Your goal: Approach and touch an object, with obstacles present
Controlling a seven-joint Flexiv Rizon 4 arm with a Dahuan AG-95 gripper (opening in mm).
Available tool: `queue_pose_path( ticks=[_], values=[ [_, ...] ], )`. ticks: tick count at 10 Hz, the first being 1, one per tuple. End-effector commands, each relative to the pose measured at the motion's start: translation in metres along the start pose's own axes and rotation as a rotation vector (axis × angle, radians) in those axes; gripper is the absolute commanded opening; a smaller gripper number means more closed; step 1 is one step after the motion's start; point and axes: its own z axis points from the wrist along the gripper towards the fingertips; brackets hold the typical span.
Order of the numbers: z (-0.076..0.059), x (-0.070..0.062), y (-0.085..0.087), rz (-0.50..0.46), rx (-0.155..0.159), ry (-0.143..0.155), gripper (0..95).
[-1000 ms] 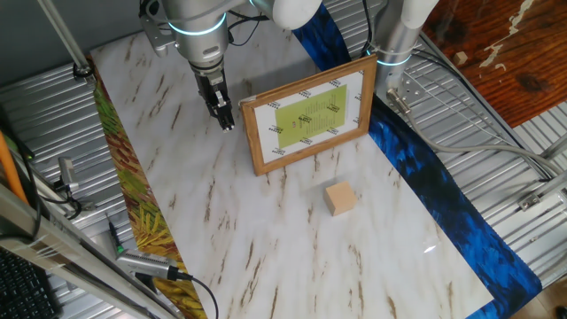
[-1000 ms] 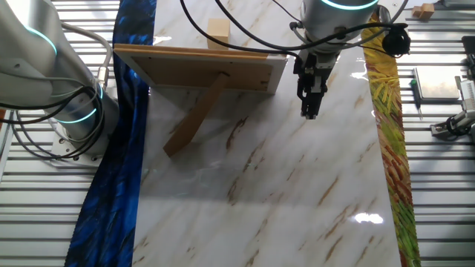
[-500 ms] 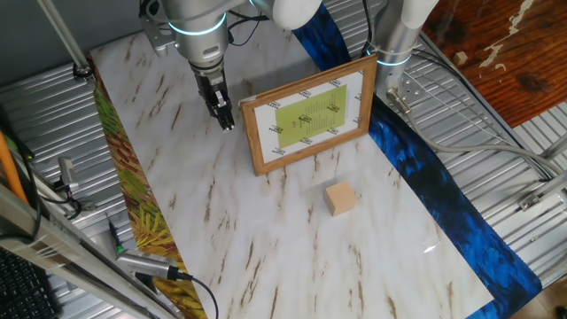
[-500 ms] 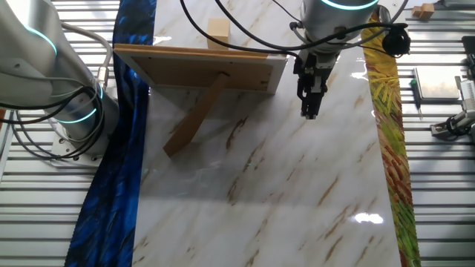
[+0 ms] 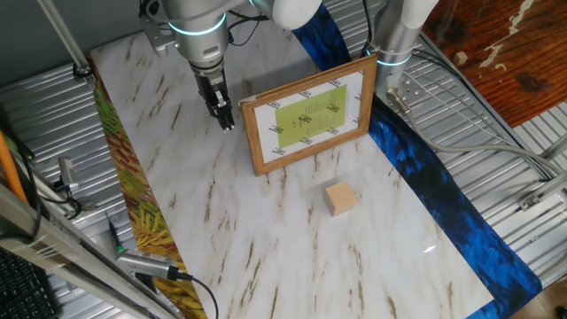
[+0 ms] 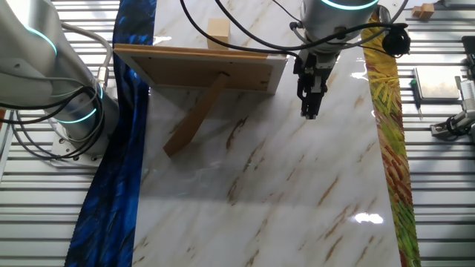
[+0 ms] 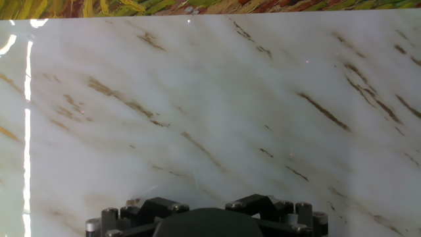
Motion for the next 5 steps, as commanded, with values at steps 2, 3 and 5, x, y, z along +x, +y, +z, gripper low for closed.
queue_pose_path(
  ticks=[2, 3, 5],
  values=[
    [-0.005, 0.002, -0.007, -0.574, -0.197, -0.060, 0.0],
    [-0.010, 0.003, -0.007, -0.563, -0.194, -0.053, 0.0],
    [-0.022, -0.002, 0.004, -0.550, -0.170, -0.027, 0.0]
  ],
)
